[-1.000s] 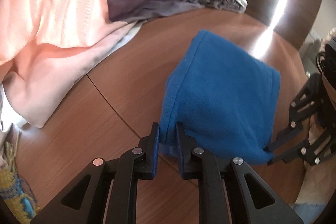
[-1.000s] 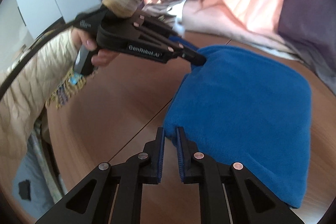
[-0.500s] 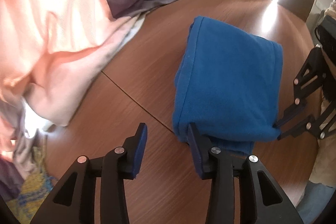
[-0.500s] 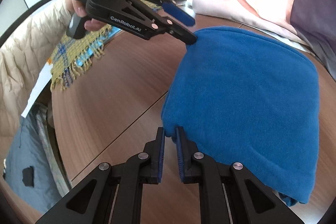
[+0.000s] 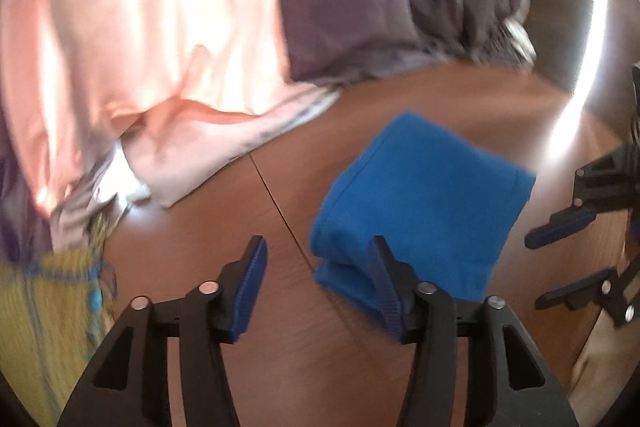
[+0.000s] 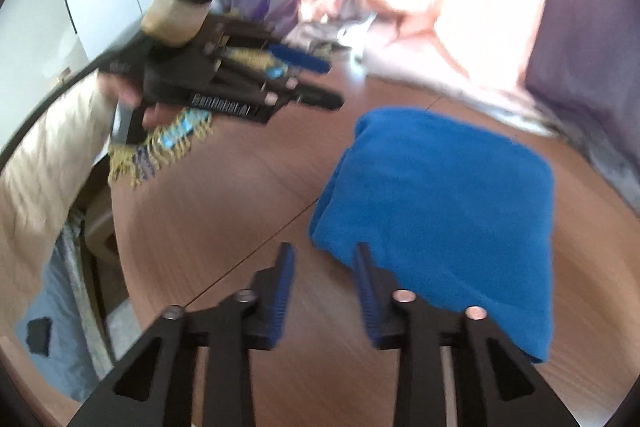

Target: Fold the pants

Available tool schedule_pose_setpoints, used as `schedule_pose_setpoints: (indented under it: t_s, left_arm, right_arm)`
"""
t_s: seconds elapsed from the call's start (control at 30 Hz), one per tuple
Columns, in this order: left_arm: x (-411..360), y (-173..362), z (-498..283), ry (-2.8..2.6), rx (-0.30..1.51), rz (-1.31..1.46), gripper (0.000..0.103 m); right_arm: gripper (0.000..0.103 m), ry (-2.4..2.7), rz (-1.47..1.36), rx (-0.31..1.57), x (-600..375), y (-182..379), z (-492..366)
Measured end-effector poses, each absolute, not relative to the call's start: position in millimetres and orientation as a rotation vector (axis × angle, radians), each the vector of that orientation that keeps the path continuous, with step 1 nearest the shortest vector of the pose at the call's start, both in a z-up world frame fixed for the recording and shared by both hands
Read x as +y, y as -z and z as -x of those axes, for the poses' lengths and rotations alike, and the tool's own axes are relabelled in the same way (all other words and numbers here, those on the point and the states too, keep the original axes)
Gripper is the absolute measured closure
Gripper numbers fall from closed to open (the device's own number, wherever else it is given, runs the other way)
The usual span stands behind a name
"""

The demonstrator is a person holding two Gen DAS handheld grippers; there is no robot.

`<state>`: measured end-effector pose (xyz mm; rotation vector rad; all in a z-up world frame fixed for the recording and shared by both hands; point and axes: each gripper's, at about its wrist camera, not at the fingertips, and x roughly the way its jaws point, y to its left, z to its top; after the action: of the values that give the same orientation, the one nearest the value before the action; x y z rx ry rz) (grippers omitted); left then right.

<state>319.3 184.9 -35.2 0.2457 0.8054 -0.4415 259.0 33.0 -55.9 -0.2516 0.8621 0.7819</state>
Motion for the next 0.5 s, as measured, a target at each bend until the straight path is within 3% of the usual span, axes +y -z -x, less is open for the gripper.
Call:
schedule_pose_setpoints:
  t_s: [0.33,0.5]
  left_arm:
    - [164,19,-261,0.245,0.763,0.173,0.034]
    - [164,35,-256,0.071,0.775,0.301,0.030]
  right_arm:
    - [0.022,-0.648,0.117,0.635,-29,3,-242]
    - [0.020,-0.592,0.089,0.598,-58,-1,-251]
